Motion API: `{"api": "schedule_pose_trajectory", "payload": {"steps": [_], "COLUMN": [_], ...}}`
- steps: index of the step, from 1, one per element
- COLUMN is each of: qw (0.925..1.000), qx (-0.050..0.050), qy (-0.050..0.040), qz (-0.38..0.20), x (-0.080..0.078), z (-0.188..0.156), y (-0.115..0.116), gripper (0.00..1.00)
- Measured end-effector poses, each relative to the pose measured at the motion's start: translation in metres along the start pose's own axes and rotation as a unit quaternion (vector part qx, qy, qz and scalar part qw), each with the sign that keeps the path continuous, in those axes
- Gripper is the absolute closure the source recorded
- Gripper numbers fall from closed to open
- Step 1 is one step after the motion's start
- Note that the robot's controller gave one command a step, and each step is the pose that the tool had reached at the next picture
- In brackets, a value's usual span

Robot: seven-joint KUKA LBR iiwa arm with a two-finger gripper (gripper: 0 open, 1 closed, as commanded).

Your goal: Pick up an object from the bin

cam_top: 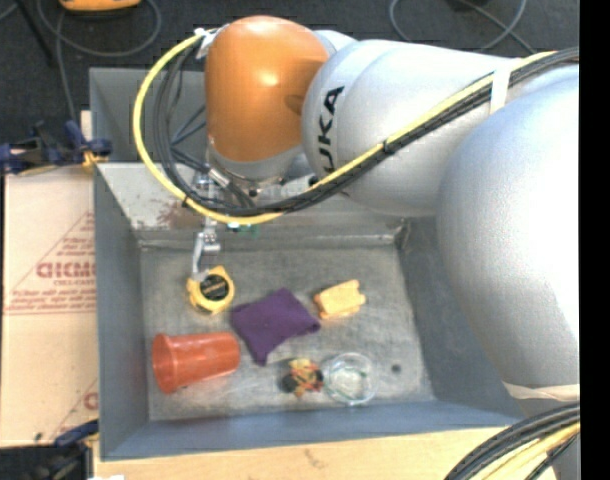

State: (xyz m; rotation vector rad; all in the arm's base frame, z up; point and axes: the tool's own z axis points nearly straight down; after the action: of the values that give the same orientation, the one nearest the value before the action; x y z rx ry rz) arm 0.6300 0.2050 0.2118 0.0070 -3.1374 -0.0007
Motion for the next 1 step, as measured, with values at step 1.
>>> {"api": "schedule_pose_trajectory", "payload": {"steps": [1], "qw": [1.0], "qx": [0.0], "qy": [-0.0031], "qz": [0.002], "x": [-0.0009], "z": [-0.0049], "y": [-0.0014], "gripper": [0.0]}}
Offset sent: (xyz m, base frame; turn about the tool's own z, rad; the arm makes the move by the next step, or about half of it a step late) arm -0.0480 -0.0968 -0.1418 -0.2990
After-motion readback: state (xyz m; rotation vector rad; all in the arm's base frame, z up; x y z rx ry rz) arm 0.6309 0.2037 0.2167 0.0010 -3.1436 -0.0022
